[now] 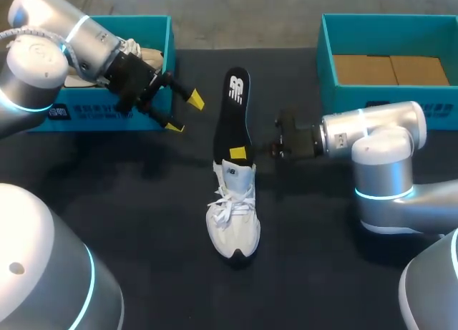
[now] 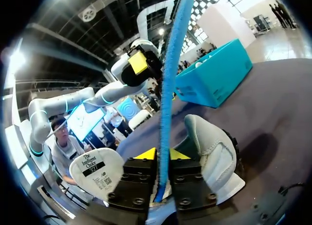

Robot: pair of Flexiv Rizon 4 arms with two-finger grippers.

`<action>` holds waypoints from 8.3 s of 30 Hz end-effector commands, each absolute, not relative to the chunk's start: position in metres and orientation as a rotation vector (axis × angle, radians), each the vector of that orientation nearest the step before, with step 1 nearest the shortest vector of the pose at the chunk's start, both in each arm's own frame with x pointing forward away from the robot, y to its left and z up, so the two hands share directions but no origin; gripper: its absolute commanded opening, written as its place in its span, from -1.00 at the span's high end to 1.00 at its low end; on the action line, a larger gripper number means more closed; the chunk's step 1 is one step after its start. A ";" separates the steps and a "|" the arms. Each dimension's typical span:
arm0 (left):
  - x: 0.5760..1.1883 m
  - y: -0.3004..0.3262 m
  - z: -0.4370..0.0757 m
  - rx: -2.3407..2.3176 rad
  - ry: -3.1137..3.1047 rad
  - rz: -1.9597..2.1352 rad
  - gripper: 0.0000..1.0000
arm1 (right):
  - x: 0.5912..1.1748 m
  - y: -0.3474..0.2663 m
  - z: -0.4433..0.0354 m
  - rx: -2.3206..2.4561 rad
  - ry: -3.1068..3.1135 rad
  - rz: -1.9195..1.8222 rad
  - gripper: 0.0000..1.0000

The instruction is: Take the shoe out of the shoebox, open the shoe tongue, remove and reinsert the insole, then place the shoe into the shoebox

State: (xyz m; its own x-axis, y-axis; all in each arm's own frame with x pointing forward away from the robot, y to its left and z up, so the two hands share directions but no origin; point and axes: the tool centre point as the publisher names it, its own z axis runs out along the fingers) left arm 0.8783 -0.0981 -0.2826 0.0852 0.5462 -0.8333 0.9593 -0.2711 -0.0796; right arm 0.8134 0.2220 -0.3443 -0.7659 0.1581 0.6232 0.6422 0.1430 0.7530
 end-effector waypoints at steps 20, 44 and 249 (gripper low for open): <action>0.877 -0.098 -0.282 1.871 1.480 -1.079 -1.00 | 0.829 0.219 -0.316 -0.724 -2.108 -1.646 0.51; 0.877 -0.098 -0.282 1.871 1.480 -1.079 -1.00 | 0.804 0.219 -0.338 -0.710 -2.106 -1.482 1.00; 0.877 -0.098 -0.282 1.871 1.480 -1.079 -1.00 | 0.802 0.223 -0.320 -0.699 -2.214 -1.286 0.03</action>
State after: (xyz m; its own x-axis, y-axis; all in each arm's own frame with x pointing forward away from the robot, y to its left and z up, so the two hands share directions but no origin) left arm 0.8782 -0.0981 -0.2826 0.0851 0.5462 -0.8333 0.9593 -0.2709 -0.0796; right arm 0.8085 0.2278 -0.3205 -0.7514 0.1786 0.6352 0.6388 0.4382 0.6324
